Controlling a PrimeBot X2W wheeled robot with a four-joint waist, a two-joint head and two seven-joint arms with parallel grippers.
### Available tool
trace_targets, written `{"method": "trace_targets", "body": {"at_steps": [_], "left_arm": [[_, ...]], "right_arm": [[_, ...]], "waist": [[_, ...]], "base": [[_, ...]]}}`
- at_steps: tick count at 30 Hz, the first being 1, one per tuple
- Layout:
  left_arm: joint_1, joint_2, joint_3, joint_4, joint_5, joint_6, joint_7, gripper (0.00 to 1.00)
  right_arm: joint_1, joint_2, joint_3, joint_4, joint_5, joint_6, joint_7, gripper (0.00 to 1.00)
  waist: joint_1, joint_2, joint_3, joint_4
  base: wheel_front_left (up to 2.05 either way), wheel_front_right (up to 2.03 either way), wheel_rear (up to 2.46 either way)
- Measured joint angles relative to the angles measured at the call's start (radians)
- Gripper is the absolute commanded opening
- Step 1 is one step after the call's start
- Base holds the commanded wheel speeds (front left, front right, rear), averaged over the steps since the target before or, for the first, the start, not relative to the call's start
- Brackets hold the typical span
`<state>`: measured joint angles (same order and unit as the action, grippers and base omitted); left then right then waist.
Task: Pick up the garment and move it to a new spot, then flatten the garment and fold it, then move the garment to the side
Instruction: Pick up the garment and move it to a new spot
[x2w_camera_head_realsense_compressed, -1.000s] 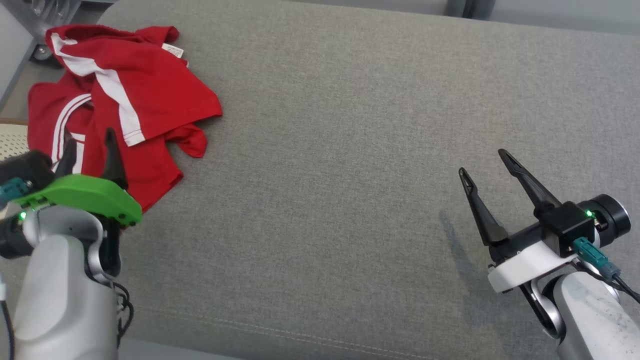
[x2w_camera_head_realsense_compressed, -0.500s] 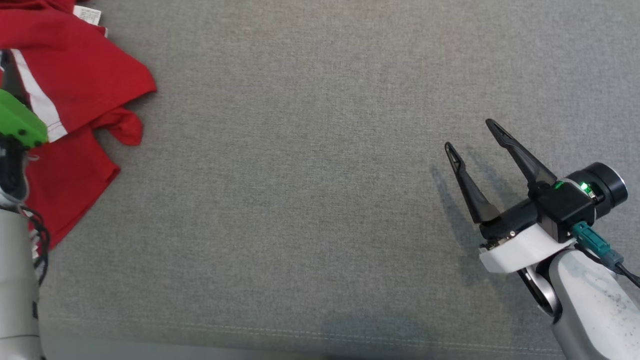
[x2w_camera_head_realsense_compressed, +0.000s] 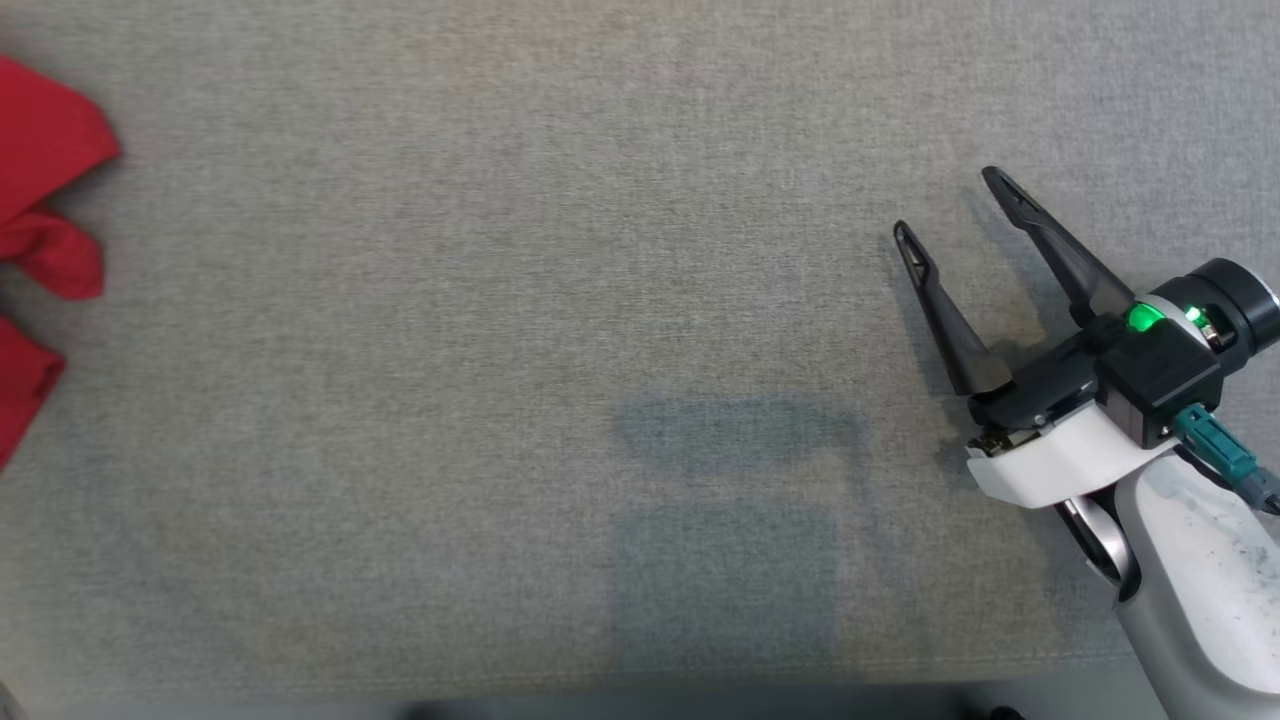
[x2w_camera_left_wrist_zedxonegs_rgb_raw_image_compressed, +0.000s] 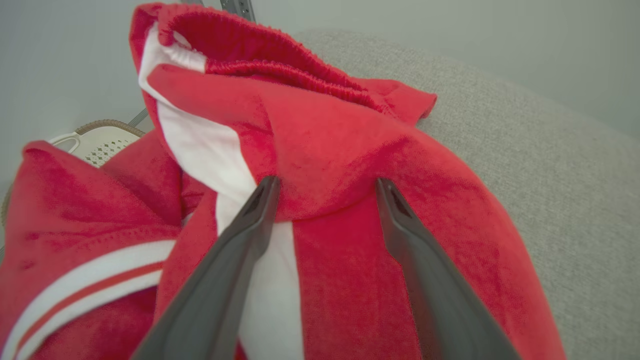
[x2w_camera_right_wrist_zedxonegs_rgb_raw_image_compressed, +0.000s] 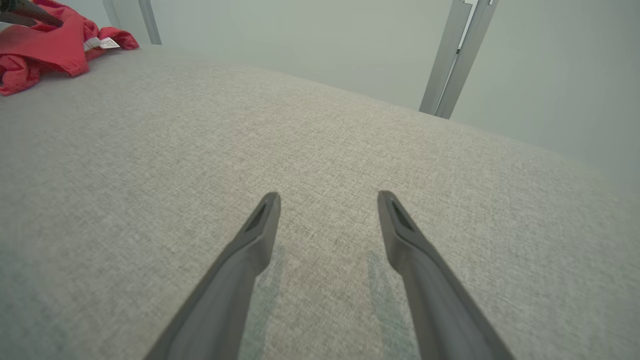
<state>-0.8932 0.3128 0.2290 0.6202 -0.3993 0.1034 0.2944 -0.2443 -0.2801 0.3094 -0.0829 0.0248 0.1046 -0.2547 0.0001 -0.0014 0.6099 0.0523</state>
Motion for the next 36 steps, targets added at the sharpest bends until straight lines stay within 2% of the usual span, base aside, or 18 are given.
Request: {"method": "trace_targets", "body": {"at_steps": [2,3,4,5,10,17,19,24,29,31,36], "left_arm": [[-0.005,0.000,0.004,0.023,0.002,0.004,0.003,1.00],[-0.009,0.001,0.005,0.032,0.008,0.004,0.004,0.94],[-0.012,0.003,0.002,0.040,0.012,0.004,0.002,0.43],[-0.014,0.006,-0.005,0.046,0.027,0.004,-0.002,0.00],[-0.041,0.000,-0.048,0.059,0.082,0.011,-0.043,0.00],[-0.101,-0.020,-0.113,0.047,0.122,0.010,-0.086,0.00],[-0.131,-0.020,-0.137,0.031,0.124,-0.012,-0.099,0.00],[-0.204,-0.069,-0.187,-0.018,0.097,-0.105,-0.103,0.00],[-0.213,-0.089,-0.236,-0.053,0.085,-0.195,-0.112,0.00],[-0.211,-0.132,-0.261,-0.065,0.053,-0.231,-0.111,0.00],[-0.162,-0.273,-0.372,-0.102,-0.014,-0.244,-0.091,0.00]], "right_arm": [[-0.001,-0.007,-0.005,-0.001,0.000,0.000,0.000,1.00],[-0.001,-0.008,-0.008,0.000,0.000,0.000,0.000,1.00],[-0.001,-0.008,-0.010,0.000,0.000,0.000,0.000,1.00],[-0.001,-0.009,-0.014,0.000,0.000,0.001,0.000,1.00],[-0.001,-0.018,-0.046,0.003,0.000,-0.002,0.000,1.00],[-0.001,-0.017,-0.046,0.019,0.000,-0.002,0.000,1.00],[-0.001,-0.016,-0.046,0.022,0.000,-0.002,0.000,1.00],[-0.001,-0.002,-0.051,0.033,0.004,-0.011,0.000,1.00],[-0.001,0.033,-0.036,0.056,0.016,-0.011,0.000,1.00],[-0.001,0.049,-0.034,0.063,0.024,-0.011,0.000,1.00],[0.004,0.068,-0.036,0.090,0.035,-0.019,0.000,1.00]], "waist": [[0.0000,0.0000,0.020,-0.015],[0.0000,0.0000,0.027,-0.023],[0.0000,0.0000,0.034,-0.031],[0.0000,0.0000,0.040,-0.039],[0.0000,0.0000,0.057,-0.057],[-0.0001,0.0000,0.036,-0.040],[0.0000,0.0000,0.024,-0.031],[-0.0001,0.0000,-0.009,-0.003],[0.0000,0.0000,-0.056,0.017],[-0.0001,0.0000,-0.079,0.022],[-0.0001,0.0000,-0.140,0.024]], "base": [[0.00,0.00,0.00],[0.00,0.00,0.00],[0.00,0.00,0.00],[0.00,0.00,0.00],[0.00,0.00,0.00],[0.00,0.00,0.00],[0.00,0.00,0.00],[0.00,0.00,0.00],[0.00,0.00,0.00],[0.00,0.00,0.00],[0.00,0.00,0.00]]}}
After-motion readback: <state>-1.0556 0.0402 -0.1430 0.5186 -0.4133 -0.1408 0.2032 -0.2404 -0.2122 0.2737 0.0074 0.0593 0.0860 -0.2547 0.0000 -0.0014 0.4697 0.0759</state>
